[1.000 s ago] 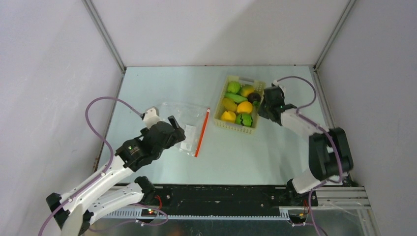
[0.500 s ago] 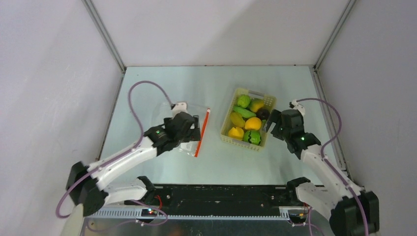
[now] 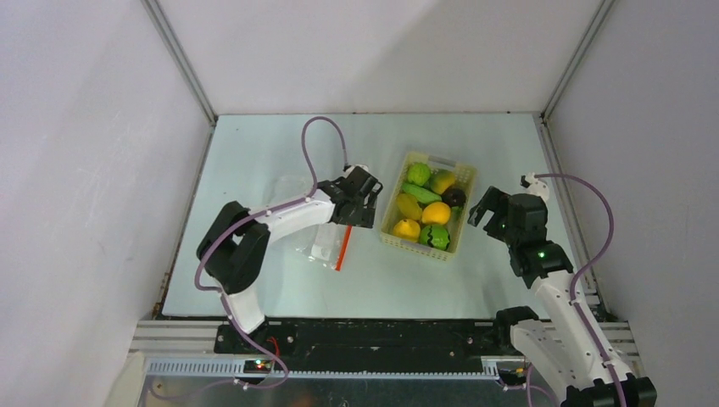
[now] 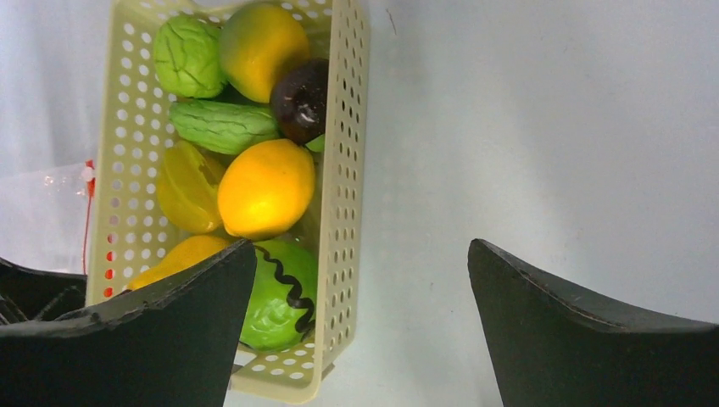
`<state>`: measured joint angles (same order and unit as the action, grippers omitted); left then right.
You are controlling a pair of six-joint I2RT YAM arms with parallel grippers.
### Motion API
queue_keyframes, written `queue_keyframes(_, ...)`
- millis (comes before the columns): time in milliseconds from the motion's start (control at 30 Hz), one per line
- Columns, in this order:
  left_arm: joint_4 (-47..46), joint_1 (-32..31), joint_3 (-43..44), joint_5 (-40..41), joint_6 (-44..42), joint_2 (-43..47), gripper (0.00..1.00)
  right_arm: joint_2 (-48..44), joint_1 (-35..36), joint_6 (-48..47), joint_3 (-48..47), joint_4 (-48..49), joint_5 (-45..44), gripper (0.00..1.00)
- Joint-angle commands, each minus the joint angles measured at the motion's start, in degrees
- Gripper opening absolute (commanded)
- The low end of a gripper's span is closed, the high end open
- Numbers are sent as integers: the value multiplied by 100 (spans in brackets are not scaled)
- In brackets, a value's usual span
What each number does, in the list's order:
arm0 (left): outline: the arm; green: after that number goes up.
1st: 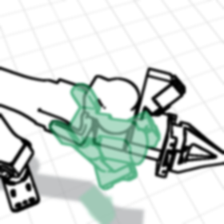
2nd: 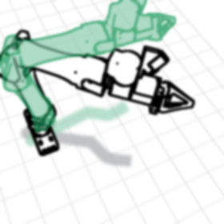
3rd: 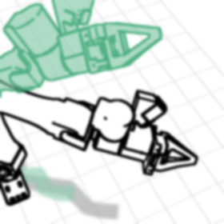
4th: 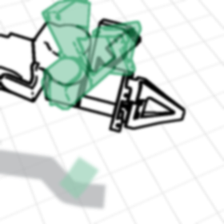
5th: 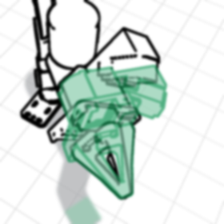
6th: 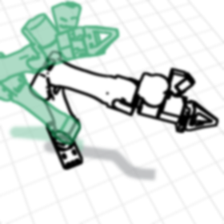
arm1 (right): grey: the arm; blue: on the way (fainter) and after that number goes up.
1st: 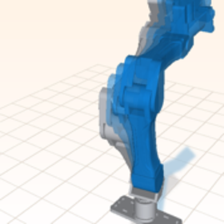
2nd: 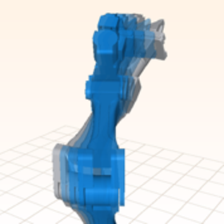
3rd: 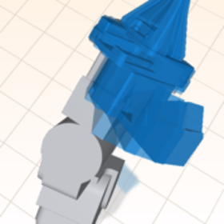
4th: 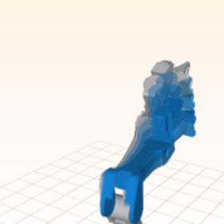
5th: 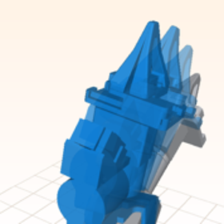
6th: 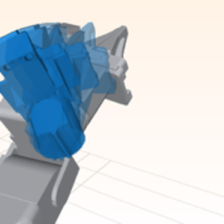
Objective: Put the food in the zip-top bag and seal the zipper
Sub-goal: Pick up the zipper food storage bag at the center of the board.
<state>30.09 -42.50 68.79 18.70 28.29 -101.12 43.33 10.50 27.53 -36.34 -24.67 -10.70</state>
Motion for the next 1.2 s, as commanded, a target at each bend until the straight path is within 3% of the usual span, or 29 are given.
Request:
queue_keyframes(0, -284, 308, 87, -535, -278, 23, 92, 81, -139, -240, -60, -117, 324, 99)
queue_keyframes(167, -396, 488, 62, -987, -239, -270, 87, 216, -275, -212, -66, -90, 331, 100)
queue_keyframes(233, -419, 513, 48, -1050, -245, -339, 80, 211, -330, -209, -60, -106, 358, 100)
queue_keyframes(467, -205, 537, 152, -830, -178, -641, 73, 251, -476, -189, -25, -40, 511, 100)
queue_keyframes(733, -82, 546, 155, -572, -146, -773, 53, 269, -561, -176, 13, -21, 594, 100)
queue_keyframes(867, -105, 546, 135, -593, -121, -802, 38, 287, -575, -175, 21, -18, 604, 100)
queue_keyframes(933, -137, 546, 121, -632, -103, -793, 25, 293, -582, -181, 21, -26, 611, 100)
queue_keyframes(967, -154, 542, 109, -649, -98, -785, 10, 296, -579, -179, 24, -28, 623, 100)
queue_keyframes(1000, -174, 542, 108, -692, -101, -775, 2, 309, -581, -189, 27, -20, 644, 100)
queue_keyframes(1167, -273, 541, 62, -801, -88, -663, 0, 347, -580, -263, 39, 12, 915, 100)
